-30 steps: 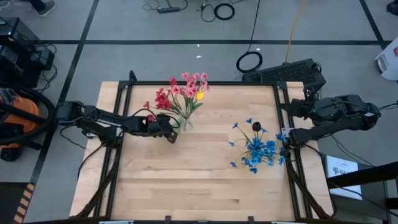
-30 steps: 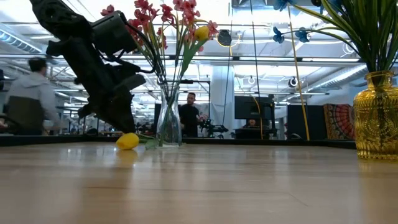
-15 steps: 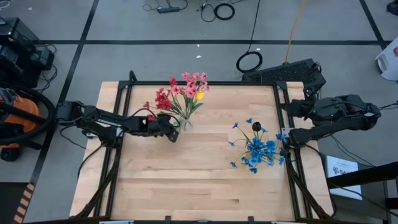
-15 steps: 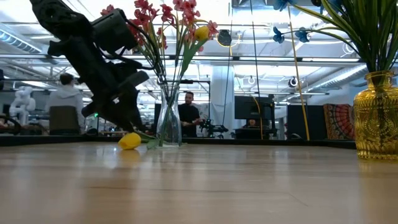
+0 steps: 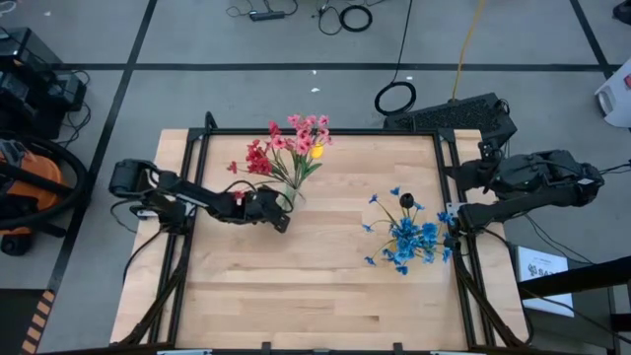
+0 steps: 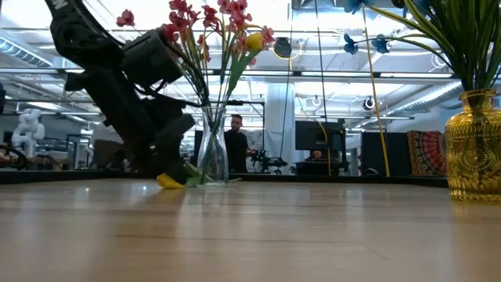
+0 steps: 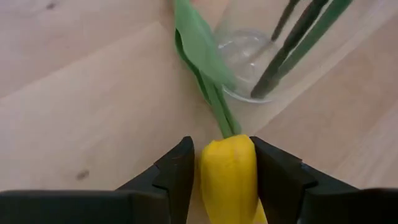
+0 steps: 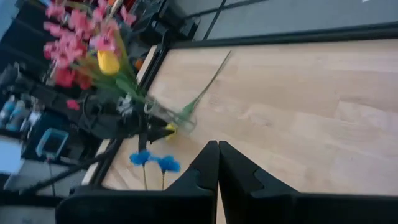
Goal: Sort flowers into vase by color
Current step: Put the yellow flower into the transparent vase
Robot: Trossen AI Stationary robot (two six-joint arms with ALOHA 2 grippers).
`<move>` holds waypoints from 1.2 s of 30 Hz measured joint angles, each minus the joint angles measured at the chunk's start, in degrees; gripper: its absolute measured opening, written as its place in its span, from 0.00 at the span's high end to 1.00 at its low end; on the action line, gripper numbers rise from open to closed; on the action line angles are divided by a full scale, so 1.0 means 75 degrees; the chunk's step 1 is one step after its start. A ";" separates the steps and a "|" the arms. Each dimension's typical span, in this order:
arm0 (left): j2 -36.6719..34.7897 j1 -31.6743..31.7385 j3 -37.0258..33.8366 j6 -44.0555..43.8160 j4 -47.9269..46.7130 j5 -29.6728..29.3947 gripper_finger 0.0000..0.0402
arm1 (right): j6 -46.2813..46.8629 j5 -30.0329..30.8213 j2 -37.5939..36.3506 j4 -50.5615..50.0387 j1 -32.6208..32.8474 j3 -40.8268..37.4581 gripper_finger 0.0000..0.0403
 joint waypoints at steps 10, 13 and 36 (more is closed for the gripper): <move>-0.0306 -0.1321 0.0053 -0.2296 -0.0342 0.0833 0.87 | -0.0713 -0.1118 0.0000 0.0003 -0.0002 0.0000 1.00; -0.0546 -0.1893 0.0180 -0.2609 -0.0399 0.1461 0.96 | -0.0994 -0.1393 0.0000 0.0000 -0.0003 0.0000 1.00; -0.0781 -0.4783 0.1377 -0.2900 -0.2610 0.5003 0.96 | -0.3487 -0.0882 0.0162 0.1042 -0.0002 0.0790 1.00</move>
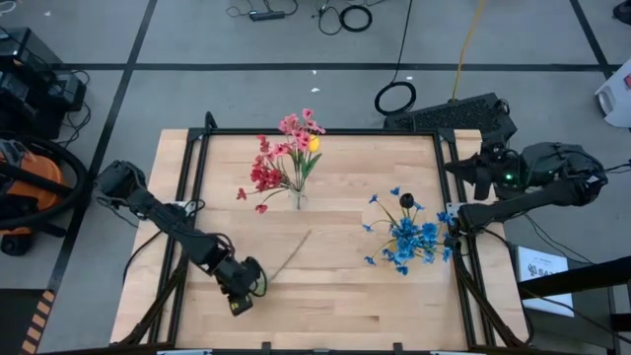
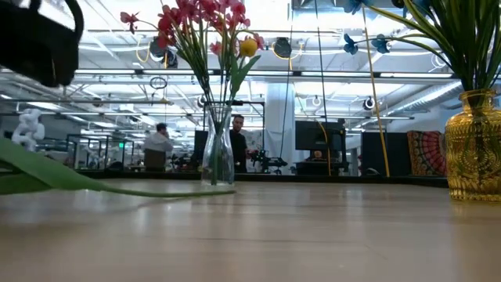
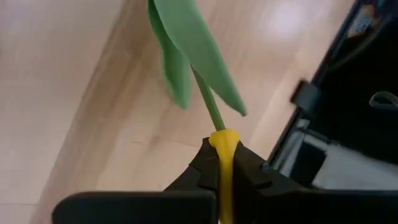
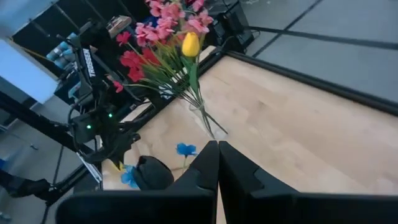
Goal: Sort flowers into vase by color
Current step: Put the yellow flower into the transparent vase
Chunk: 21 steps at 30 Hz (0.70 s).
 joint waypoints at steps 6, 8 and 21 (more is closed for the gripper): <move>-0.0006 0.0273 0.0485 0.1146 -0.0690 -0.0600 0.96 | -0.1032 -0.0121 0.0761 0.1029 0.0002 0.0000 1.00; -0.0006 0.0493 0.0590 0.1549 -0.0681 -0.0625 0.96 | -0.1382 -0.0187 0.1088 0.1402 -0.0001 0.0000 1.00; -0.0006 0.1222 0.0733 0.2098 -0.0907 -0.0655 0.83 | -0.1655 -0.0538 0.1775 0.1951 0.0002 -0.0003 1.00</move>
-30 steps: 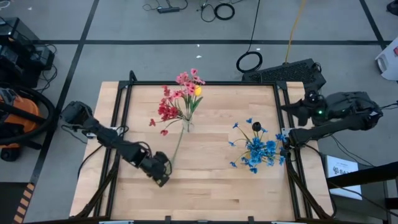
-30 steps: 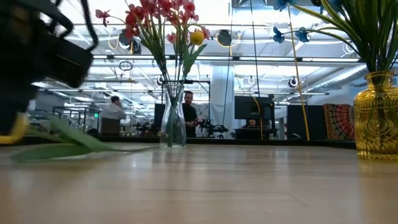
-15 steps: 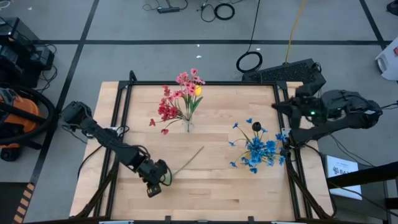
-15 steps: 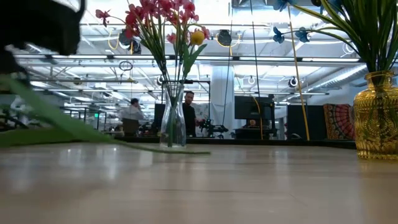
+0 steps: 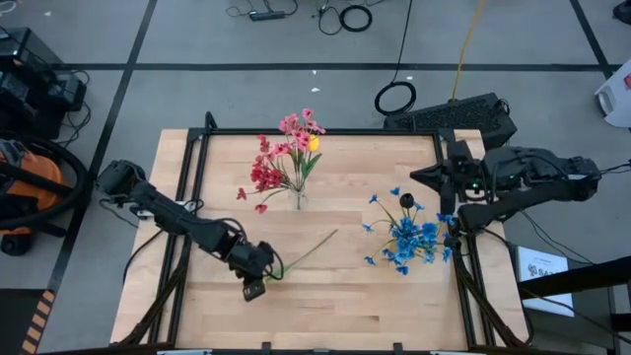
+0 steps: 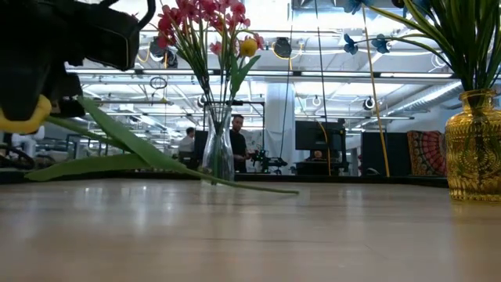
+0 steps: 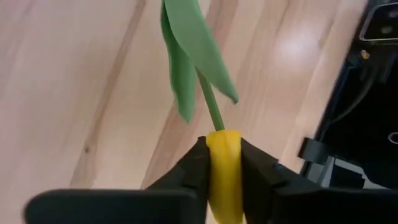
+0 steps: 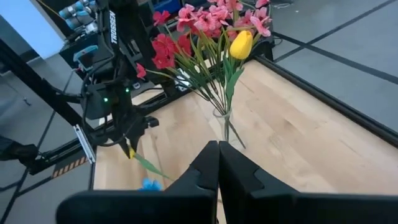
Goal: Sort flowers into vase by color
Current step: Put the yellow flower into the transparent vase
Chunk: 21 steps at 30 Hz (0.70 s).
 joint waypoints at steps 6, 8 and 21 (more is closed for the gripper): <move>-0.0003 0.0149 -0.0004 -0.0349 -0.0244 -0.0203 0.64 | 0.0080 0.0009 -0.0207 -0.0006 0.0000 0.0000 1.00; -0.0001 0.0199 -0.0004 -0.0408 -0.0323 -0.0273 0.58 | 0.0136 0.0020 -0.0248 -0.0008 0.0000 0.0000 1.00; -0.0003 0.0168 -0.0007 -0.3566 -0.1341 -0.0688 0.48 | 0.0217 0.0026 -0.0577 -0.0660 0.0000 0.0003 1.00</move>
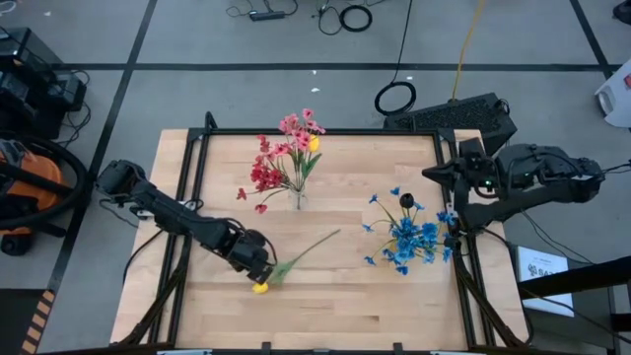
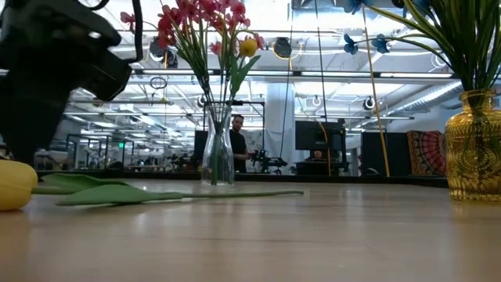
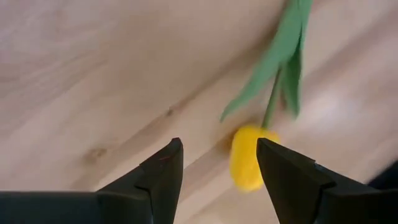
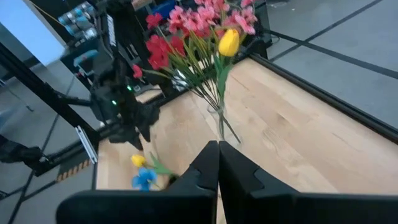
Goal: Sort flowers into vase by color
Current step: Put the yellow flower into the transparent vase
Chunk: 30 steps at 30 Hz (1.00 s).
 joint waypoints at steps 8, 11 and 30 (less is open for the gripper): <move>0.0000 -0.0411 0.0000 -0.3355 0.1965 -0.2579 0.48 | 0.0180 0.0000 -0.0257 -0.0711 0.0000 0.0000 1.00; 0.0104 -0.0507 0.0011 -0.3457 0.2718 -0.3420 0.48 | 0.0262 0.0000 -0.0321 -0.0959 -0.0002 0.0000 1.00; 0.2130 -0.1175 0.2699 -0.3062 0.0141 -0.0395 0.60 | 0.0128 0.0001 -0.0536 -0.1336 -0.0003 0.0000 1.00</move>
